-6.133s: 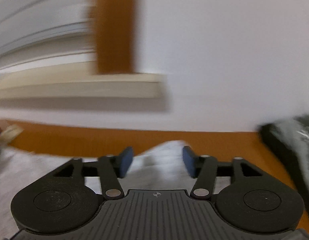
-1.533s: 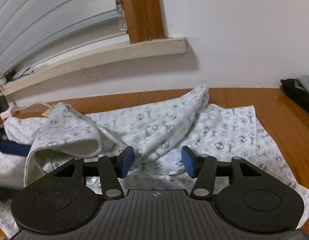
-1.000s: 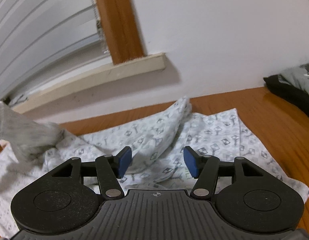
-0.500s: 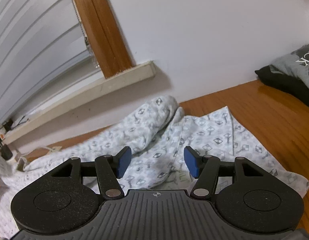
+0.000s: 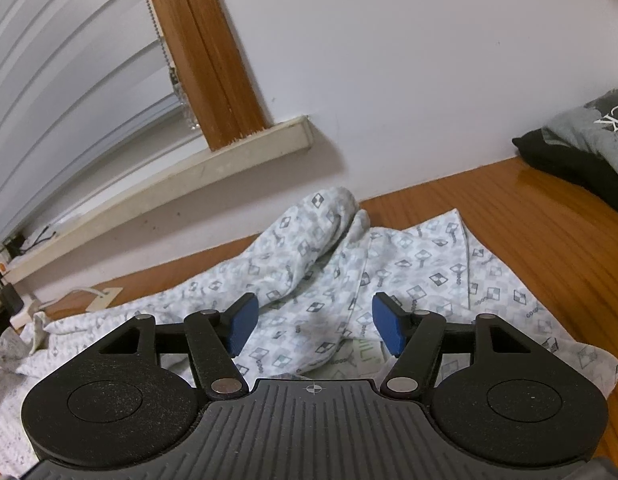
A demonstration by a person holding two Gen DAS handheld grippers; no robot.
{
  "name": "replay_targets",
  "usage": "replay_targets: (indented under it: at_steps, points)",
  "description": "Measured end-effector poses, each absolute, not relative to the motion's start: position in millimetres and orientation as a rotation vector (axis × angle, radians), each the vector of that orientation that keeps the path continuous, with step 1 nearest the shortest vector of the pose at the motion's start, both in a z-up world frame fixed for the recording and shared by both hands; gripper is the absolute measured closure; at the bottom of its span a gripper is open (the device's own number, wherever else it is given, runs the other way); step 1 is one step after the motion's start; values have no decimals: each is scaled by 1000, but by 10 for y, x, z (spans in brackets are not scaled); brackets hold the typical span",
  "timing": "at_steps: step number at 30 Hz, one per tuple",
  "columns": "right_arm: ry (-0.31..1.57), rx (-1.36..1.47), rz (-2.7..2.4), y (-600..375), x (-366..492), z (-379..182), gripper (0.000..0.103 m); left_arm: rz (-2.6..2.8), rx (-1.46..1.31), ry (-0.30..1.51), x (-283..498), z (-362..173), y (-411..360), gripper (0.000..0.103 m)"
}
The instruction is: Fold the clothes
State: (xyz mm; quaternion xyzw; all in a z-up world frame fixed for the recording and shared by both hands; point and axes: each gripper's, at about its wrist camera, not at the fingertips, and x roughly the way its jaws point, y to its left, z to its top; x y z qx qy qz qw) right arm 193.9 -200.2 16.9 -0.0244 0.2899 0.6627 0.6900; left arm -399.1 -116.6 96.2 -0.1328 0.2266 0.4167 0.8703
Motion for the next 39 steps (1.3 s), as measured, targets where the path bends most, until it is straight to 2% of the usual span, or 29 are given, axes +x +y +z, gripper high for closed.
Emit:
replay_targets:
  at_steps: [5,7,9,10,11,15,17,19,20,22,28,31,33,39]
  points:
    - [655,-58,1488,-1987,1934,163,39,873,-201,592,-3811,787,-1181,37]
    - [656,-58,1487,-1986,1931,162,39,895,-161,629,-3782,718,-1156,40]
    - [657,-58,1488,-1984,1935,163,39,910,-128,662,-3775,678,-1092,60]
    - [658,-58,1488,-1983,1937,162,39,917,-118,675,-3779,672,-1060,84]
    - [659,-58,1488,-1981,1939,161,39,914,-134,670,-3807,683,-989,101]
    - [664,-61,1489,-1973,1938,157,39,1006,-238,540,-4014,855,-728,101]
    - [667,-63,1488,-1970,1939,156,39,1109,-342,481,-4187,888,-523,97]
    - [672,-66,1487,-1966,1939,153,39,1142,-407,487,-4305,848,-420,83]
    - [673,-68,1488,-1963,1936,153,39,1146,-425,491,-4356,826,-402,68]
    - [674,-72,1490,-1960,1931,154,39,1154,-431,501,-4432,788,-422,54]
    - [680,-72,1493,-1953,1927,151,39,1068,-465,534,-4482,676,-576,51]
    - [678,-71,1489,-1957,1923,152,38,1039,-445,518,-4448,676,-654,46]
    - [677,-70,1486,-1960,1920,152,34,1046,-415,480,-4423,711,-690,45]
    - [665,-75,1493,-1956,1905,152,33,1061,-426,520,-4367,677,-477,41]
